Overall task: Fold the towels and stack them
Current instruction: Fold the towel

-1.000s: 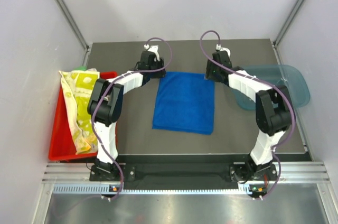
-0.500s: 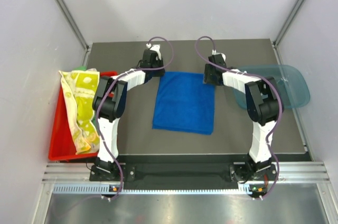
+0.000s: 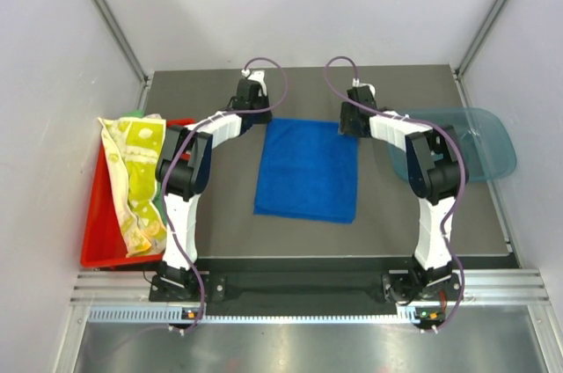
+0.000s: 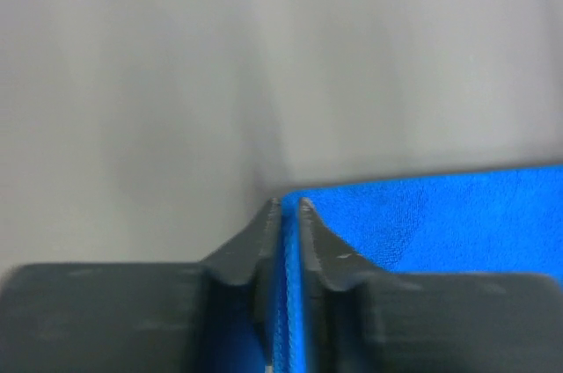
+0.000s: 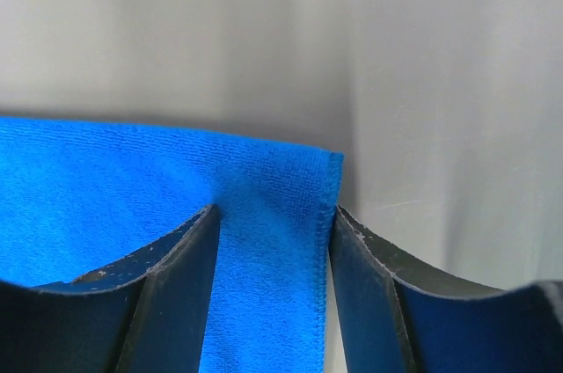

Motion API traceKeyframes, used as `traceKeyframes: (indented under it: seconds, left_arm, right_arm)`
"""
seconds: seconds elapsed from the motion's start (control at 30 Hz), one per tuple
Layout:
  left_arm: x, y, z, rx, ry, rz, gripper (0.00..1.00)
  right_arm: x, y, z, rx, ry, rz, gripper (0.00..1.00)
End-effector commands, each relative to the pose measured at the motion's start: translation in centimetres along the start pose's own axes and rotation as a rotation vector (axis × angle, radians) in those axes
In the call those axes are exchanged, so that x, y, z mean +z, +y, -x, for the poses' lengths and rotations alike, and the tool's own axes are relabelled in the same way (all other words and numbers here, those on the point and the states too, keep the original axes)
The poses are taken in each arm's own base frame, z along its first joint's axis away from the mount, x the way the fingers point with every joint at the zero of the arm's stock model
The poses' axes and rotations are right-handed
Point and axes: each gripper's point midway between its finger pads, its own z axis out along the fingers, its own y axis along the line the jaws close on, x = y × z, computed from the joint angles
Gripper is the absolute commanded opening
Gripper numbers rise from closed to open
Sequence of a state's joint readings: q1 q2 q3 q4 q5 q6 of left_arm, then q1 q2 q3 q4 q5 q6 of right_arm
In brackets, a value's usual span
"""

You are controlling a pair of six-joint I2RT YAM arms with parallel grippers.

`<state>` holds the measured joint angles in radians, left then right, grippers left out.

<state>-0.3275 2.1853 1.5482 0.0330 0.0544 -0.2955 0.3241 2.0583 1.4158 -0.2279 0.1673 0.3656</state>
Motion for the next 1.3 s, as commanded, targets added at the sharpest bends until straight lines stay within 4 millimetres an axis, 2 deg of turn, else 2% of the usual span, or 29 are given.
traceKeyframes:
  seconds: [0.0,0.07,0.13,0.33,0.53,0.73,0.9,1.13,1.27]
  left_arm:
    - [-0.2,0.0,2.5,-0.007,-0.053,-0.001,0.20]
    - [-0.6,-0.2,2.7,-0.003,-0.058,-0.013,0.32]
    - [-0.8,-0.3,2.5,-0.005,-0.058,-0.020,0.36]
    - [-0.3,-0.2,1.9,-0.004,-0.038,-0.023,0.39]
    - [0.4,0.1,0.6,0.008,-0.007,-0.019,0.52]
    - [0.3,0.1,-0.4,0.033,0.022,-0.039,0.55]
    - [0.1,-0.3,-0.9,0.048,0.023,-0.076,0.61]
    - [0.2,0.0,-1.1,0.053,0.039,-0.064,0.60]
    - [0.3,0.4,-1.4,0.056,0.053,-0.044,0.58]
  right_arm:
    - [0.6,-0.4,1.1,0.001,-0.012,-0.003,0.52]
    - [0.6,-0.3,1.1,-0.002,-0.013,-0.001,0.52]
    - [0.6,-0.2,1.1,-0.006,-0.013,0.002,0.52]
    - [1.0,-0.5,0.9,-0.010,-0.004,-0.006,0.52]
    - [1.3,-0.8,1.2,-0.024,-0.012,-0.030,0.52]
    - [1.2,-1.1,1.5,-0.028,-0.022,-0.045,0.52]
    - [0.3,-1.6,2.0,-0.005,-0.052,-0.045,0.57]
    - [-0.9,-2.3,3.0,0.015,-0.087,-0.044,0.57]
    - [-1.3,-2.3,2.8,0.016,-0.087,-0.039,0.57]
